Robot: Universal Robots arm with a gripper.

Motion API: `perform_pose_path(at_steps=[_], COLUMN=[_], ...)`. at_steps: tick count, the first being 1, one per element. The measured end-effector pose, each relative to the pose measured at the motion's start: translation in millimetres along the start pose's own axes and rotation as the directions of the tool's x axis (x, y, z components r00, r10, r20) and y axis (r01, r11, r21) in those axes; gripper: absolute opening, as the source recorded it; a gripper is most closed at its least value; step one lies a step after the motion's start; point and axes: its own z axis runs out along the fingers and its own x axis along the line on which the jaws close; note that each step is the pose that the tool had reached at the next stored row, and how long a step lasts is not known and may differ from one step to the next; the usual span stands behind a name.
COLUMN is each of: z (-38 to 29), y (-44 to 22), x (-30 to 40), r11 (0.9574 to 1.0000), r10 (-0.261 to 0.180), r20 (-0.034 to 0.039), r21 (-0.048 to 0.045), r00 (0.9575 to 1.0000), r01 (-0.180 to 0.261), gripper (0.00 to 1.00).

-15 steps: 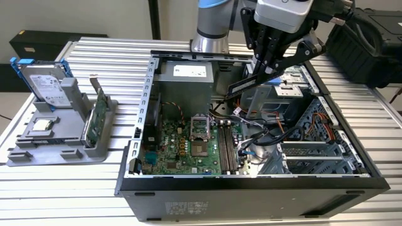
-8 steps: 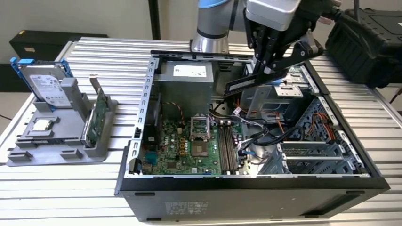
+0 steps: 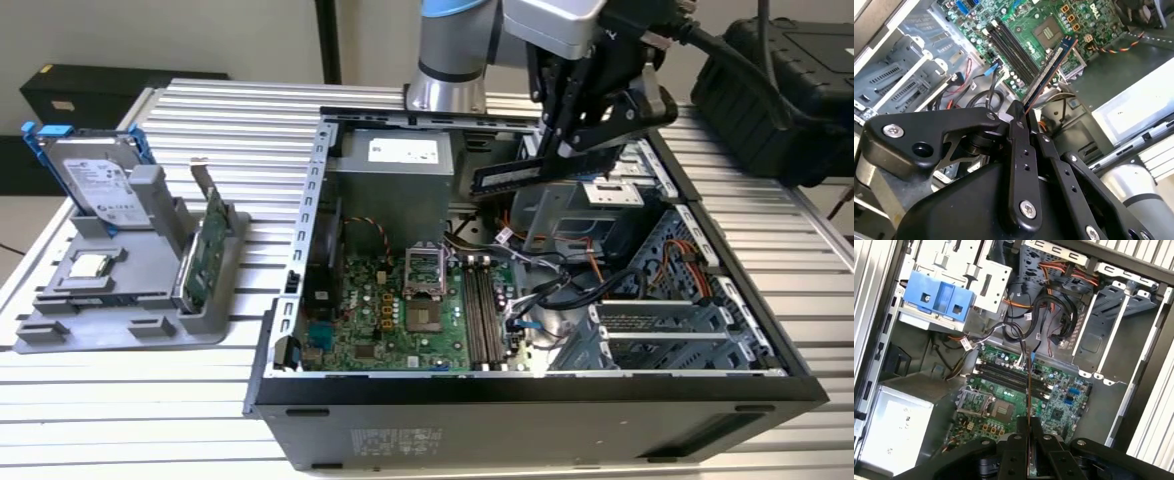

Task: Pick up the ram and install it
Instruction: 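Insert the ram into the slot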

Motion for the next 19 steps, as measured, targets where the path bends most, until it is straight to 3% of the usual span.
perform_pose_path(at_steps=[5, 9, 14, 19], z=[0.3, 0.6, 0.8, 0.9], y=[0.0, 0.0, 0.0, 0.0], x=[0.0, 0.0, 0.0, 0.0], r11=[0.9968, 0.9893, 0.9743, 0.9534], r10=[0.081, 0.146, 0.225, 0.302], r20=[-0.0008, -0.0016, -0.0026, -0.0035], r21=[-0.0001, -0.0003, -0.0003, -0.0004], r00=[0.9968, 0.9893, 0.9743, 0.9534], r01=[-0.081, -0.146, -0.225, -0.302], gripper=[0.0, 0.0, 0.0, 0.0])
